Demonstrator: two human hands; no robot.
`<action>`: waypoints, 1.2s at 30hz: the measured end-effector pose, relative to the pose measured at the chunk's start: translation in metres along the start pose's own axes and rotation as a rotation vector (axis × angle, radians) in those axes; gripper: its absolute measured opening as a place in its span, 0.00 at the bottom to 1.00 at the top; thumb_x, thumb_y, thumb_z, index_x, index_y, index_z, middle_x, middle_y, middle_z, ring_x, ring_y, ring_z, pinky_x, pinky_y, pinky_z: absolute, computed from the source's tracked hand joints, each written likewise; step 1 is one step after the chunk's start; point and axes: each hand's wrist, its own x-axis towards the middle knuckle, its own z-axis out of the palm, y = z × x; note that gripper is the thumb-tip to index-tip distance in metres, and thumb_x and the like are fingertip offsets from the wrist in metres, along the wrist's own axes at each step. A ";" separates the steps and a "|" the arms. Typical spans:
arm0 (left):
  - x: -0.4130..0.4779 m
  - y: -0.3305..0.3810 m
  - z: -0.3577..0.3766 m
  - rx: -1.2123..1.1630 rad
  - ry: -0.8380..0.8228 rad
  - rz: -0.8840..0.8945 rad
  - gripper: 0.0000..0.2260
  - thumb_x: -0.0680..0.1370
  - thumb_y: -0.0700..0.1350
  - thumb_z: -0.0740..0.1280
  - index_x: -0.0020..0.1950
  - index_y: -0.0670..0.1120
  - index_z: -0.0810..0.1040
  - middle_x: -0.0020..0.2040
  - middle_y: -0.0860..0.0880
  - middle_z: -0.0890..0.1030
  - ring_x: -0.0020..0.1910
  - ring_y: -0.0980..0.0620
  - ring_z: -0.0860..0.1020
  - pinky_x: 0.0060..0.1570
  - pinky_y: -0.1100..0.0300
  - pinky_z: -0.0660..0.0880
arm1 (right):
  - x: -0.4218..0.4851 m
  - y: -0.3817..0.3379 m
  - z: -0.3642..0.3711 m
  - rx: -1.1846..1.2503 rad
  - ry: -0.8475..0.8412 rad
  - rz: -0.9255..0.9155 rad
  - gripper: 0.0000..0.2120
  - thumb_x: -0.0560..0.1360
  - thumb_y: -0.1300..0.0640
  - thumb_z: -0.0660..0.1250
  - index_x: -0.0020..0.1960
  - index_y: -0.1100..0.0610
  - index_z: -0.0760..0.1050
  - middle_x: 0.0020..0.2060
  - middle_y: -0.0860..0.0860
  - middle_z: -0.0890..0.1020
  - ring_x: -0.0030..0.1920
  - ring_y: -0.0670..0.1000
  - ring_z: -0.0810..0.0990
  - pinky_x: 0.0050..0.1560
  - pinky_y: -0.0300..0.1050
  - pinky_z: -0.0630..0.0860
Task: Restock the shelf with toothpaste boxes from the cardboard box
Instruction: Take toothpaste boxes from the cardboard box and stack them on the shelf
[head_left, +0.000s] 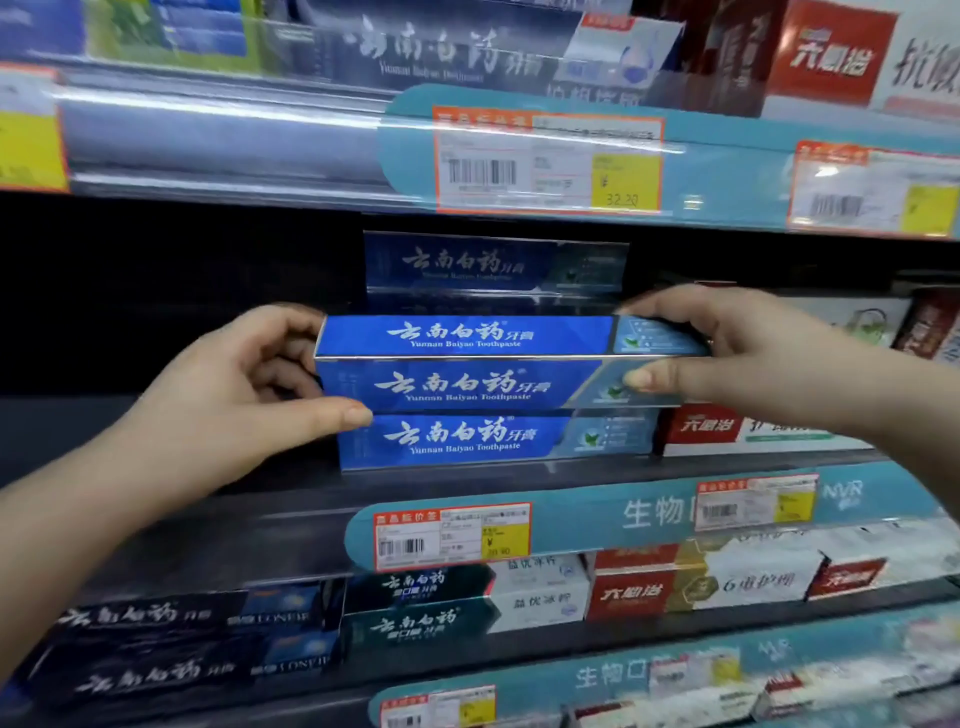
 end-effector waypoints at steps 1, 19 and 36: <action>0.001 -0.004 0.001 0.021 0.038 0.000 0.23 0.51 0.51 0.80 0.41 0.63 0.78 0.44 0.54 0.83 0.35 0.56 0.78 0.37 0.71 0.77 | 0.002 0.000 0.001 -0.014 0.006 0.001 0.18 0.68 0.54 0.71 0.56 0.46 0.72 0.52 0.46 0.81 0.51 0.46 0.80 0.57 0.47 0.76; 0.009 -0.008 0.009 0.110 0.157 -0.114 0.28 0.43 0.69 0.74 0.38 0.59 0.79 0.38 0.55 0.83 0.42 0.49 0.82 0.46 0.57 0.79 | 0.002 0.013 0.016 -0.504 0.307 -0.092 0.19 0.68 0.50 0.70 0.59 0.50 0.77 0.52 0.54 0.83 0.57 0.60 0.74 0.54 0.56 0.75; -0.003 0.006 0.019 0.435 0.088 -0.222 0.03 0.68 0.50 0.72 0.38 0.58 0.80 0.24 0.73 0.75 0.30 0.75 0.74 0.29 0.81 0.66 | -0.001 0.033 0.022 -0.591 0.397 -0.290 0.24 0.63 0.47 0.68 0.57 0.54 0.77 0.47 0.53 0.85 0.52 0.65 0.78 0.47 0.62 0.76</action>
